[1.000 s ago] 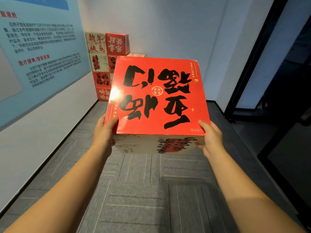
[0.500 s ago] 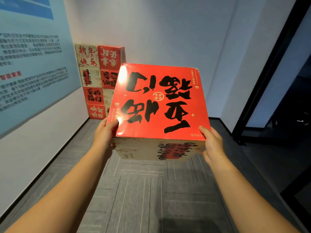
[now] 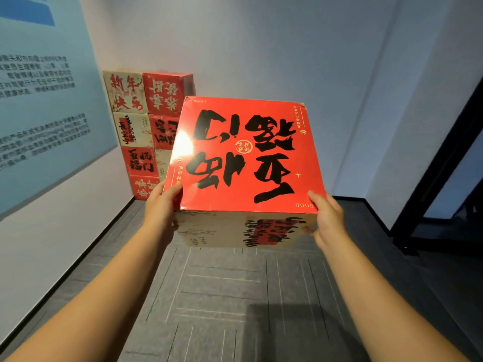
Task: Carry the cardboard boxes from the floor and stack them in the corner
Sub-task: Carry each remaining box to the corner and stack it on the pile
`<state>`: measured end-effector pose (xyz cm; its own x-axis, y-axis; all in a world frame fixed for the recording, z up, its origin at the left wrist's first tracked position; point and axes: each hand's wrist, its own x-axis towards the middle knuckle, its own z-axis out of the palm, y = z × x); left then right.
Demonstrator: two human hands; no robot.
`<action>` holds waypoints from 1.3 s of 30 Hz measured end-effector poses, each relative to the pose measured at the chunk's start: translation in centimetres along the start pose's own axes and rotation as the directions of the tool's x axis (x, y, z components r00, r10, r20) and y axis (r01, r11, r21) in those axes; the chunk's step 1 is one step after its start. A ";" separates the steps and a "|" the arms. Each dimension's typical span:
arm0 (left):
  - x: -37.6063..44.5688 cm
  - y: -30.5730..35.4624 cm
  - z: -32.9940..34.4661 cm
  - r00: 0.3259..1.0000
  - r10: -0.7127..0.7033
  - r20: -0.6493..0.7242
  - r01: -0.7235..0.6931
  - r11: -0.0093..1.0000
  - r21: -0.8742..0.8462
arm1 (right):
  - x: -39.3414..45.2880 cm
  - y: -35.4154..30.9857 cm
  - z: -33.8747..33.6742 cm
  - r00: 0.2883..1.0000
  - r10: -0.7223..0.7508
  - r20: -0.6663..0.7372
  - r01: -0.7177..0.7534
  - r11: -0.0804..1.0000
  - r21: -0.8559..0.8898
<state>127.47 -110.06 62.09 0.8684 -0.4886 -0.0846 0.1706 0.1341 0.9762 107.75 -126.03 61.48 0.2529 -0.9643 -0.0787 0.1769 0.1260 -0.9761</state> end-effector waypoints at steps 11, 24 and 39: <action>20.9 1.6 13.1 0.993 0.057 -0.108 -0.055 0.998 0.022 | 25.2 -4.4 8.1 0.990 -0.017 0.141 0.018 1.000 -0.008; 47.4 3.1 15.7 0.986 0.095 -0.134 -0.098 0.995 -0.014 | 46.5 -1.4 25.6 0.985 -0.022 0.169 0.016 0.999 0.038; 76.0 6.8 21.1 0.971 0.198 -0.134 -0.218 0.963 -0.157 | 69.0 -0.7 44.7 0.986 -0.060 0.155 0.051 0.997 0.058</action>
<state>184.84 -164.51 66.56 0.9394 -0.3322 0.0842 0.0483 0.3713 0.9273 167.55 -182.26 65.78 0.3865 -0.9222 0.0120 0.2446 0.0900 -0.9654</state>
